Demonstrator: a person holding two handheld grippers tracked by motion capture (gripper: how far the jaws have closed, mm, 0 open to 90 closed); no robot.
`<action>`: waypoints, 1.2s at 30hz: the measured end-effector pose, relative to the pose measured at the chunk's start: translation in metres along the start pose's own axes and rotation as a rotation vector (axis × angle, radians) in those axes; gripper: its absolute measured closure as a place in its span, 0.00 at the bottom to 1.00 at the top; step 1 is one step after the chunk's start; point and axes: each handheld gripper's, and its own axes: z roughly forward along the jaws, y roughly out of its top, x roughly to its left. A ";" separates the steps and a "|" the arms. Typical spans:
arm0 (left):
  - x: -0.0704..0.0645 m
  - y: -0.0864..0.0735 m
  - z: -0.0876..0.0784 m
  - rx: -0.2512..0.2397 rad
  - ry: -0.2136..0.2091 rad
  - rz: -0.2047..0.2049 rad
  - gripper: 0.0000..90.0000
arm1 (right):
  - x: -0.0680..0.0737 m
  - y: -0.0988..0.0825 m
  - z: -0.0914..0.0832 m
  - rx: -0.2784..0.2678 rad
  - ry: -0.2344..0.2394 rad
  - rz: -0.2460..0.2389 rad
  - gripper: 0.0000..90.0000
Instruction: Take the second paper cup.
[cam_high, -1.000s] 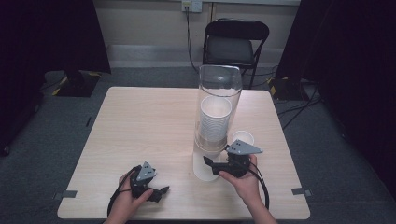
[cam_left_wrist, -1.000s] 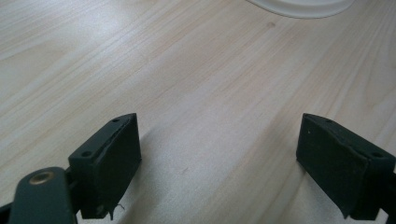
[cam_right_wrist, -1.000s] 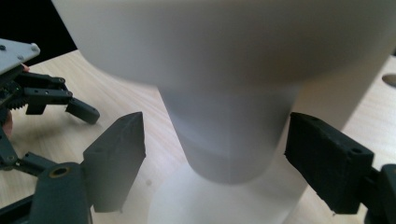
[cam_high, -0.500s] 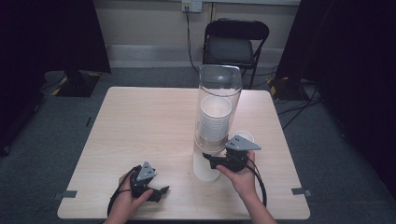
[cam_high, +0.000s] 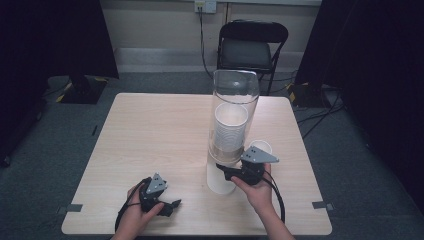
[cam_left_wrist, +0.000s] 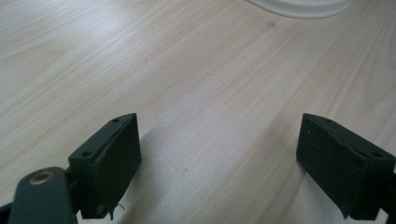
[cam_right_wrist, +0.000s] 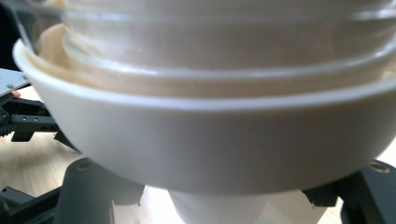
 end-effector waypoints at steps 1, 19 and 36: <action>0.000 0.000 0.000 0.000 0.000 0.000 0.15 | 0.000 0.000 0.000 0.000 0.000 0.000 0.34; 0.000 0.000 0.000 0.000 0.000 0.000 0.15 | 0.004 -0.005 0.000 -0.032 -0.019 -0.015 0.37; 0.000 0.000 0.000 0.000 0.001 0.000 0.15 | 0.006 -0.009 0.001 -0.053 -0.028 -0.006 0.39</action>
